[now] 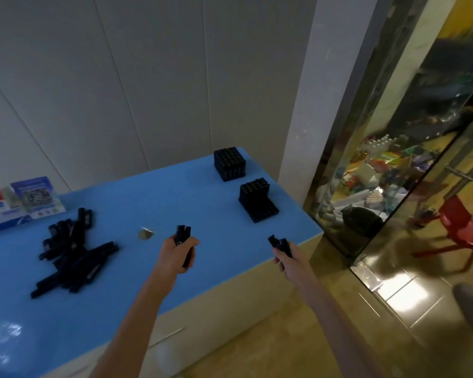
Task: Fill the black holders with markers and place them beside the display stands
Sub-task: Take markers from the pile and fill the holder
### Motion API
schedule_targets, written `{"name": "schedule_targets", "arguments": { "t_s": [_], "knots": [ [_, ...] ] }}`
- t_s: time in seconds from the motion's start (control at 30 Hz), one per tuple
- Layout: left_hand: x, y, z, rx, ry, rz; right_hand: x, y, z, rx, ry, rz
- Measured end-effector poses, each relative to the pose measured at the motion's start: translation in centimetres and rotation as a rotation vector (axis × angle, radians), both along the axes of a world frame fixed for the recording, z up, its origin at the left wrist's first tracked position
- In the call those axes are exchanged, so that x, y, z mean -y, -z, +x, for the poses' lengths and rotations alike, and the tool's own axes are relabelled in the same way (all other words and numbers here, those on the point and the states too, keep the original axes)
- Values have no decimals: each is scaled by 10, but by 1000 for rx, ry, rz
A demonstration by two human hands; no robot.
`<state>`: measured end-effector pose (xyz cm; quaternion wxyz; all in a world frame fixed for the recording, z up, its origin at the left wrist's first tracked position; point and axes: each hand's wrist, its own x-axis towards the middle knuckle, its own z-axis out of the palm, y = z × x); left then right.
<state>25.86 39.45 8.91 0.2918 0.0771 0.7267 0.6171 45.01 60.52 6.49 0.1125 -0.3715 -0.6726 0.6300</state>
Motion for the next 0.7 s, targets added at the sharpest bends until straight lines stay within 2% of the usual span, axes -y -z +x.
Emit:
{"name": "schedule_targets", "arguments": {
  "t_s": [0.2,0.7],
  "knots": [
    [-42,9,18,-8,-27,33,-38,1,1,-3,-56,21],
    [-185,27,-1,82,-51,19,-158,-1,-53,26,-305,-12]
  ]
}}
